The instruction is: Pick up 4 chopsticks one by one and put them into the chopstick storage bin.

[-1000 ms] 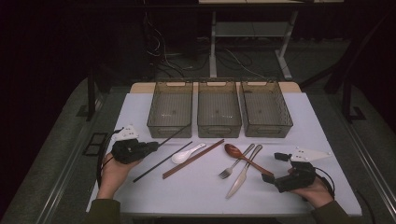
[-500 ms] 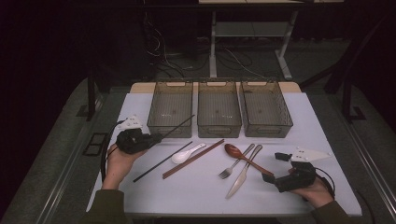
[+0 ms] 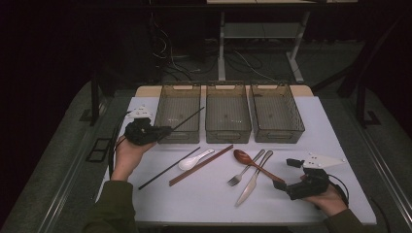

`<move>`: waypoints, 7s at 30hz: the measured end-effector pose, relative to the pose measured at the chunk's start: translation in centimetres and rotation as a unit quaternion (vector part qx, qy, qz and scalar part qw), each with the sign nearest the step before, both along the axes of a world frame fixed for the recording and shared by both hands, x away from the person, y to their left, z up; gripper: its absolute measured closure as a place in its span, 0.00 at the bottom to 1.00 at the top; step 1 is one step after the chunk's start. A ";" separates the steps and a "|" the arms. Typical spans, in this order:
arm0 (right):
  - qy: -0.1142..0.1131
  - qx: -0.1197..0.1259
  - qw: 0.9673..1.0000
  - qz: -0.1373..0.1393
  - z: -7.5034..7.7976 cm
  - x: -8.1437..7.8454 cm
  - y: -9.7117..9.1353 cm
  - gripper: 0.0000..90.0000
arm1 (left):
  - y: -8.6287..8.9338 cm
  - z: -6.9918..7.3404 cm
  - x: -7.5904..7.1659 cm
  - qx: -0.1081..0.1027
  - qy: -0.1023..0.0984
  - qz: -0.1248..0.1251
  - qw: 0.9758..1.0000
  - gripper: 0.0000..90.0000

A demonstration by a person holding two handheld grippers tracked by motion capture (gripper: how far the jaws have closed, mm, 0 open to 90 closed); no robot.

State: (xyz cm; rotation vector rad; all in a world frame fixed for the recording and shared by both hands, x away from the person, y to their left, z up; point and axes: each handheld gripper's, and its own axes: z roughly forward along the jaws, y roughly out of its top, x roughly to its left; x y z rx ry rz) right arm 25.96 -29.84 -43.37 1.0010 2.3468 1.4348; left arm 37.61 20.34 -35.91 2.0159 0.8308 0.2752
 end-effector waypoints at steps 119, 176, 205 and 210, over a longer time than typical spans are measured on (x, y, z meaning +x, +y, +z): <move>0.024 0.001 1.000 0.010 -0.7 0.2 0.2 0.01 | -2.1 -1.0 -1.5 0.005 -0.024 0.002 1.000 0.11; 0.018 -0.005 1.000 0.008 -0.6 0.0 0.2 0.01 | 0.6 -8.2 -7.2 0.042 0.018 0.003 0.999 0.80; 0.017 -0.008 1.000 0.009 -0.7 0.0 0.3 0.01 | 0.6 -9.1 -6.7 0.071 0.043 -0.004 0.997 0.93; 0.017 -0.010 1.000 0.010 -0.7 0.0 0.3 0.01 | 0.5 -9.0 -6.7 0.073 0.043 -0.003 0.996 0.94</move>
